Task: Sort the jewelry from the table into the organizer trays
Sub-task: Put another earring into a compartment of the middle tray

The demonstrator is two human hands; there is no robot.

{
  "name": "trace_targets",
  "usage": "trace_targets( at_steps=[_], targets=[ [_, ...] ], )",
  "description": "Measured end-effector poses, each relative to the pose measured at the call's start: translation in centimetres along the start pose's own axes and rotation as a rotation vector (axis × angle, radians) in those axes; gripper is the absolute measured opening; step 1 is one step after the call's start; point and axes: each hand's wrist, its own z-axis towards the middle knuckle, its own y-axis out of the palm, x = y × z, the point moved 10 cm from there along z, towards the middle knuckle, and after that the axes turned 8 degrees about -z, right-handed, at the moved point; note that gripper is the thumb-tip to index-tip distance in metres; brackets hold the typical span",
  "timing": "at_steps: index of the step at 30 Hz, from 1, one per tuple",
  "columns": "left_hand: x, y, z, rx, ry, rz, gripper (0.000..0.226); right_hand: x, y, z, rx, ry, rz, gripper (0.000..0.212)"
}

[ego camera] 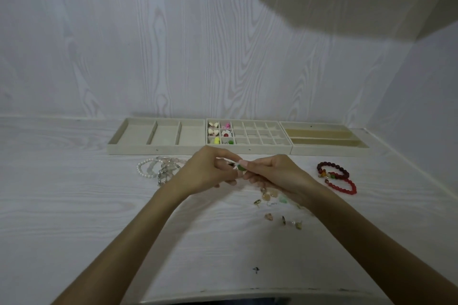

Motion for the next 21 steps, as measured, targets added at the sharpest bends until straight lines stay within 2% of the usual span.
trace_targets(
  at_steps=[4, 8, 12, 17, 21],
  targets=[
    [-1.2, -1.2, 0.6, 0.065, -0.019, -0.022, 0.02, -0.7, -0.6, 0.9, 0.117, -0.035, -0.054, 0.029],
    [-1.7, -2.5, 1.7, 0.128, 0.02, -0.007, 0.025, -1.1, -0.6, 2.2, 0.139, -0.041, -0.046, 0.028],
    [-1.9, -4.4, 4.5, 0.186, 0.05, 0.008, 0.026, -2.1, -0.9, 4.1, 0.138, -0.07, -0.028, 0.018],
    [-1.7, -6.4, 8.5, 0.249, 0.064, 0.033, 0.02, -3.5, -2.4, 7.9, 0.236, -0.12, 0.03, 0.009],
    [-2.0, -7.0, 11.4, 0.256, 0.089, 0.144, 0.019, -3.5, -3.3, 11.1, 0.293, -0.136, 0.042, 0.016]
  ],
)
